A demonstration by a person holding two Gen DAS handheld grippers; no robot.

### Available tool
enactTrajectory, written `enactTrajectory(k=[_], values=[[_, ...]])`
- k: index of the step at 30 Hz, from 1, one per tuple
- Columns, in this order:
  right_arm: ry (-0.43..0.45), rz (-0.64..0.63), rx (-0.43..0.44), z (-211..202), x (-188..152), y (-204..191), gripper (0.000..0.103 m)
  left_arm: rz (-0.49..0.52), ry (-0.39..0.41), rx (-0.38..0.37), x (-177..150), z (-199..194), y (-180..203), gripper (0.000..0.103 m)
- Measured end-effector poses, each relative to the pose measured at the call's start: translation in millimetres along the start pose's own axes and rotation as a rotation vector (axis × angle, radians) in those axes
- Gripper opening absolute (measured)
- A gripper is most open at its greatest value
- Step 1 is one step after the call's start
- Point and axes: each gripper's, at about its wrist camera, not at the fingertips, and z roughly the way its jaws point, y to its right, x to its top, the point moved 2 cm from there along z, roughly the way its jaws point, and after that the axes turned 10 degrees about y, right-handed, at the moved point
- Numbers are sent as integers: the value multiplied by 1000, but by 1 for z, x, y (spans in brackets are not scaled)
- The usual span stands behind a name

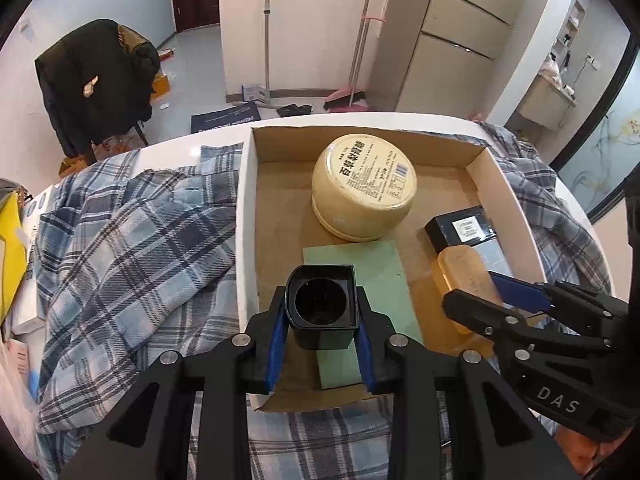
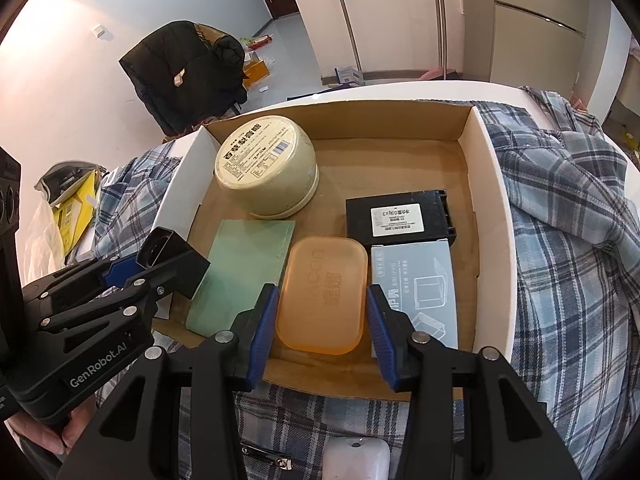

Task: Organize rigid objects
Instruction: 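Carry the cup and soap box into the tray and lower both, then open both grippers to release the cup and soap box and withdraw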

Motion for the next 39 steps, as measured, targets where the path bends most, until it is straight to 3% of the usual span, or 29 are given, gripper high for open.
enactTrajectory(k=[6,7,8,9,12,15,20,26,33,39], values=[[0,1,-2,-1,0,2,43,8,5,1,1,-3,0,33],[0,0,-2,-1,0,2,43,11,5,2,1,-3,1,41],[0,0,-2,-1,0,2,43,16,13,4,2,-4,2,59],[0,0,-2,-1,0,2,43,19,26,-7,3,-7,3,63],[-1,3,-2,-1,0,4,43,12,61,-64,7,-22,3,65],[0,4,-1,-2,0,5,43,1,128,-51,15,-44,-1,66],[-9,-10,8,0,-1,0,43,-5,273,-2,24,-80,-8,85],[-40,-31,21,7,-5,-5,43,-68,341,-68,29,-96,-17,85],[-50,-61,-15,9,-7,-8,50,-80,361,-27,31,-101,-19,85],[37,-80,3,-26,3,-14,55,-60,393,-5,32,-122,-12,85]])
